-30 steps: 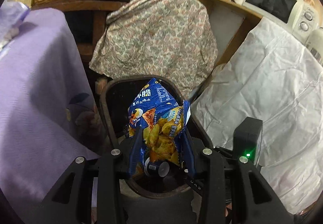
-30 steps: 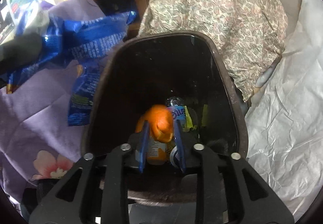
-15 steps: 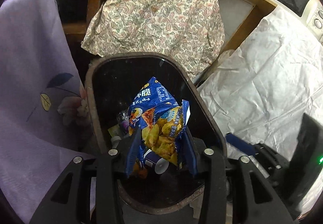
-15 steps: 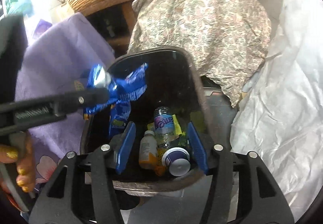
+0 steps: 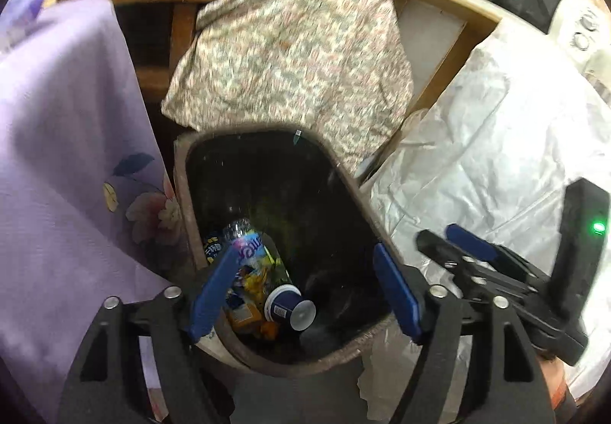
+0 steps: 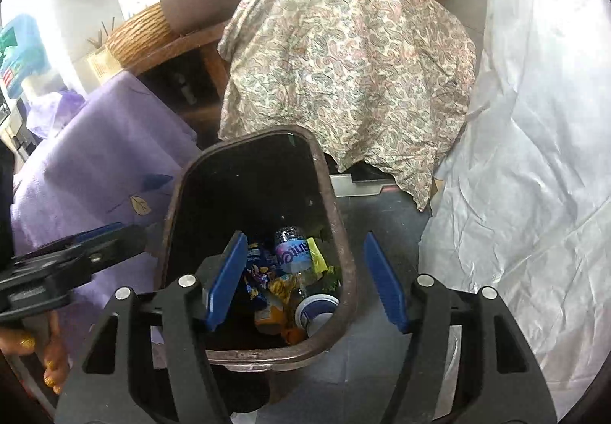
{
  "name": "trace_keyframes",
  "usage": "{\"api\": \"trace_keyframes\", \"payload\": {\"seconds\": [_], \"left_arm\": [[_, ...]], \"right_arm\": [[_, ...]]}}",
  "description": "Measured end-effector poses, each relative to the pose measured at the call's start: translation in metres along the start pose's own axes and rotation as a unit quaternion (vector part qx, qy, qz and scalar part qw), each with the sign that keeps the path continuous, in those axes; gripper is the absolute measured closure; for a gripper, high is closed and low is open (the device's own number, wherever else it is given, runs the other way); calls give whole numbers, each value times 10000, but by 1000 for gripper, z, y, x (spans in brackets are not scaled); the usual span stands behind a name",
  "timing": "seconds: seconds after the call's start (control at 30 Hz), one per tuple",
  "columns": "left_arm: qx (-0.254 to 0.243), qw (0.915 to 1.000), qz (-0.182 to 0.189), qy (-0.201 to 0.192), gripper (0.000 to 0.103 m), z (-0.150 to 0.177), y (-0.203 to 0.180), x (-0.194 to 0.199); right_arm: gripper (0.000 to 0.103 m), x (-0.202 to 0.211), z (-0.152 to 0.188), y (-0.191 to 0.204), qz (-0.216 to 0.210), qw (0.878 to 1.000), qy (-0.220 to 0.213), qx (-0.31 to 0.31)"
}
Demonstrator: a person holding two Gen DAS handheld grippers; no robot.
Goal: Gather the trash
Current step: 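Open both grippers to drop the chip bag and orange peel into the bin, then move both grippers back over the table toward the tissue and purple bag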
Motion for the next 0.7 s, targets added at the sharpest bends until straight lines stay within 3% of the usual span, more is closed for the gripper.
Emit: {"api": "trace_keyframes", "payload": {"seconds": [0.3, 0.4, 0.5, 0.7], "left_arm": [[-81, 9972, -107, -730, 16, 1, 4, 91], [-74, 9948, -307, -965, 14, 1, 13, 117], [1, 9923, -504, -1134, 13, 2, 27, 140], [211, 9843, -1035, -1412, 12, -1, 67, 187]], "right_arm": [[36, 18, -17, 32, -336, 9991, -166, 200], [35, 24, -25, 51, -500, 9979, -225, 345], [25, 32, -33, 75, -651, 9956, -364, 562], [24, 38, -52, 134, -1093, 9865, -485, 1119]]}}
Point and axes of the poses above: each gripper's, at about its wrist camera, not at the fingertips, and x roughly against the way its jaws point, y to its left, z to its underside, the point moved 2 cm from there along -x, roughly the way its jaws point, and after that the axes turned 14 degrees about x, right-handed, at the moved point
